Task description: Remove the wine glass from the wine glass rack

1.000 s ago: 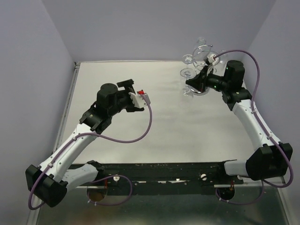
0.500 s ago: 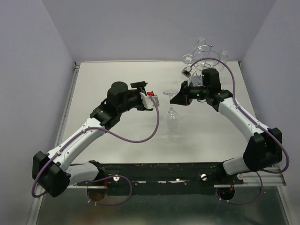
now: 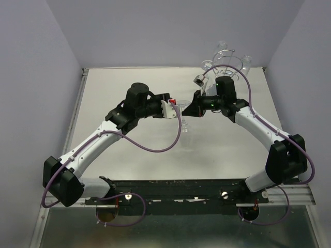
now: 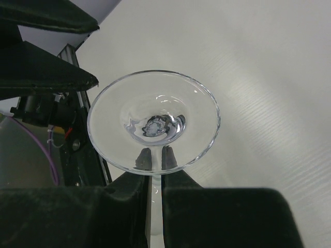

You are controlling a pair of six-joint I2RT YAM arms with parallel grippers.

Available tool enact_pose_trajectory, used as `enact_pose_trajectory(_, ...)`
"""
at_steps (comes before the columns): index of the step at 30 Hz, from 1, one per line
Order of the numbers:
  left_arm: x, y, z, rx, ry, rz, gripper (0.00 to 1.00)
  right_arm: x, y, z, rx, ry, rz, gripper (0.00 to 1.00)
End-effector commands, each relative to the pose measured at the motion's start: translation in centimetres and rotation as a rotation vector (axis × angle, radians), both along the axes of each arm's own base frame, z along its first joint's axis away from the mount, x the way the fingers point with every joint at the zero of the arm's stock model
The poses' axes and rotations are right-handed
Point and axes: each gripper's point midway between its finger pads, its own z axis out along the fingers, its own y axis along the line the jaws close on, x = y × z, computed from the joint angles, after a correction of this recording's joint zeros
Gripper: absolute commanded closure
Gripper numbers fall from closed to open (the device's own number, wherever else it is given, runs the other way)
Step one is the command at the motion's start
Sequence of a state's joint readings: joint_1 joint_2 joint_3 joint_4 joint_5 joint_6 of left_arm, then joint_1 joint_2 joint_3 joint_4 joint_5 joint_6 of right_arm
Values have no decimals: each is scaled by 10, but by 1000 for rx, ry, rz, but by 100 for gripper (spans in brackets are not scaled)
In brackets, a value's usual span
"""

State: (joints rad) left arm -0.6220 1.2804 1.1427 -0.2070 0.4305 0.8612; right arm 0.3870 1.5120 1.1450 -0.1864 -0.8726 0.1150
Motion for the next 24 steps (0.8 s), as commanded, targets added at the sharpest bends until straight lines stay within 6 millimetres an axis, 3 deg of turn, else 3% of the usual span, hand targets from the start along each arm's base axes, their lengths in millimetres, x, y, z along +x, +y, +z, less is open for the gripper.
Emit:
enact_pose_trajectory(1,-8,-7,-2,33,-9,-98,46,8,10,24,65,-57,8,99)
enact_pose_trajectory(10,14,-15,-1,25,-46,-61,46,2,15,24,63,-63,23,99)
enact_pose_trajectory(16,13,-19,-4,24,-47,-72,51,0,15,25,60,-76,13,99)
enact_pose_trajectory(18,12,-19,-4,23,-48,-74,61,0,15,25,60,-78,14,99)
enact_pose_trajectory(20,11,-18,-5,20,-55,-72,82,-1,15,25,60,-78,15,99)
enact_pose_trajectory(24,13,-17,-5,20,-91,-68,83,-2,17,25,62,-76,27,99)
